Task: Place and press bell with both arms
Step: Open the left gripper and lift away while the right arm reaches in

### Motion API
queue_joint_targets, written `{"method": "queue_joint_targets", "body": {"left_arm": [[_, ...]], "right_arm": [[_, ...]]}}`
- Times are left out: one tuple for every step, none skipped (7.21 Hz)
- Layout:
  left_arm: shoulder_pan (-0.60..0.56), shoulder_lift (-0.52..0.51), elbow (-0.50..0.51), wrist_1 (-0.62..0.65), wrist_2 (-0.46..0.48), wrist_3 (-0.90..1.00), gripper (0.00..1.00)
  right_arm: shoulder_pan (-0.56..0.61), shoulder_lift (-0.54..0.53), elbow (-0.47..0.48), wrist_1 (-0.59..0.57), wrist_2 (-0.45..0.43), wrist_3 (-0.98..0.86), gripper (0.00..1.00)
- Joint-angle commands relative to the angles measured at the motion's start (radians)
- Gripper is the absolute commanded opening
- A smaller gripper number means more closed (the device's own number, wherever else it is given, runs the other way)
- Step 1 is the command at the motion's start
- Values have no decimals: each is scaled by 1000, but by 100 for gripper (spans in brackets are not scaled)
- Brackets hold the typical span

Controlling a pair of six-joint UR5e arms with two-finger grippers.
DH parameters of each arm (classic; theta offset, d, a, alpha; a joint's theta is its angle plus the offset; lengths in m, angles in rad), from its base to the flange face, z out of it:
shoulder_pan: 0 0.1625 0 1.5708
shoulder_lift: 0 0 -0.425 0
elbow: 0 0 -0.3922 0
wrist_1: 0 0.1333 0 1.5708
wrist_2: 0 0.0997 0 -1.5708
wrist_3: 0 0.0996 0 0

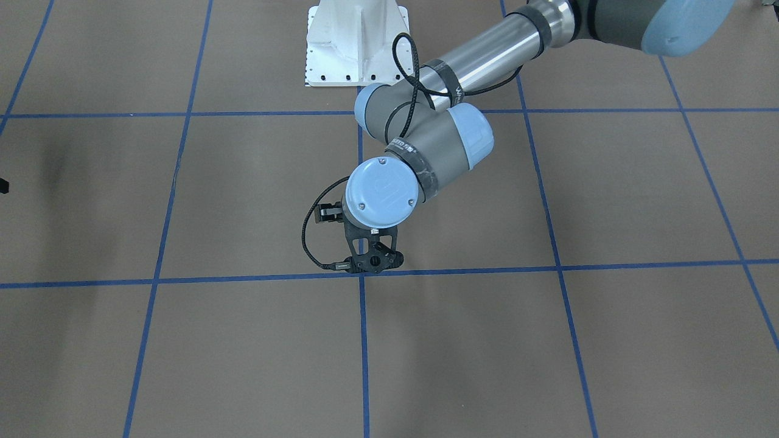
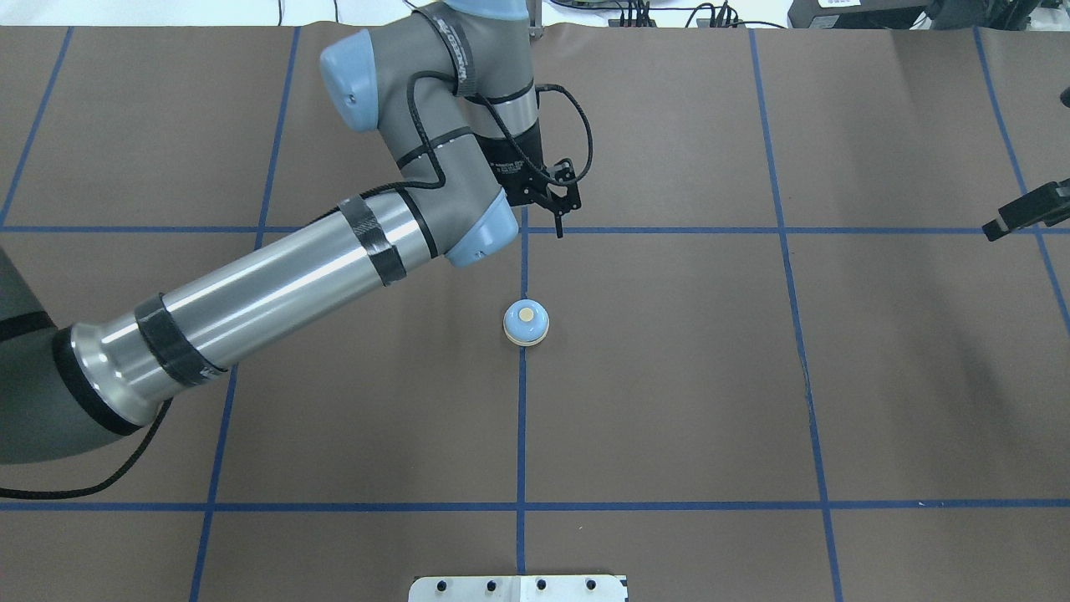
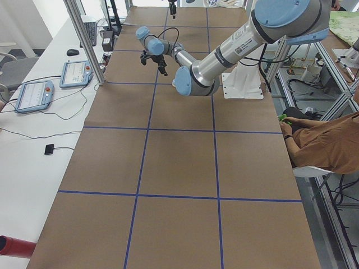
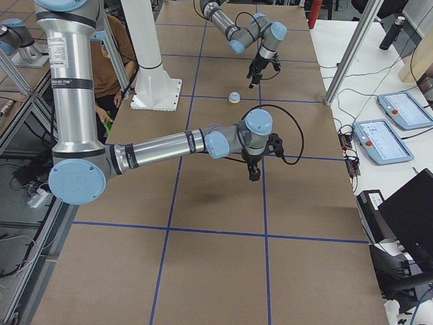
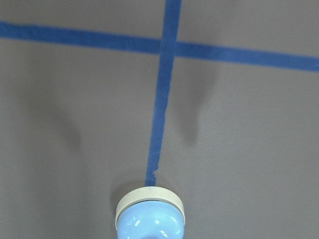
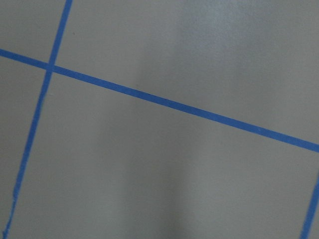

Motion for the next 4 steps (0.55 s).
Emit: {"method": "queue_joint_targets", "body": {"left_arm": [[-92, 122, -191, 56, 14, 27, 99], [-129, 220, -269, 59, 46, 148, 99], [-166, 350, -369, 61, 80, 279, 99], [-206, 470, -450, 62, 102, 389, 99]], "right_arm": [[-189, 90, 12, 211, -100, 450, 100], [-291, 167, 16, 208, -151, 607, 98], [-381, 227, 35, 196, -174, 735, 60], [-482, 302, 55, 126, -235, 841, 7]]}}
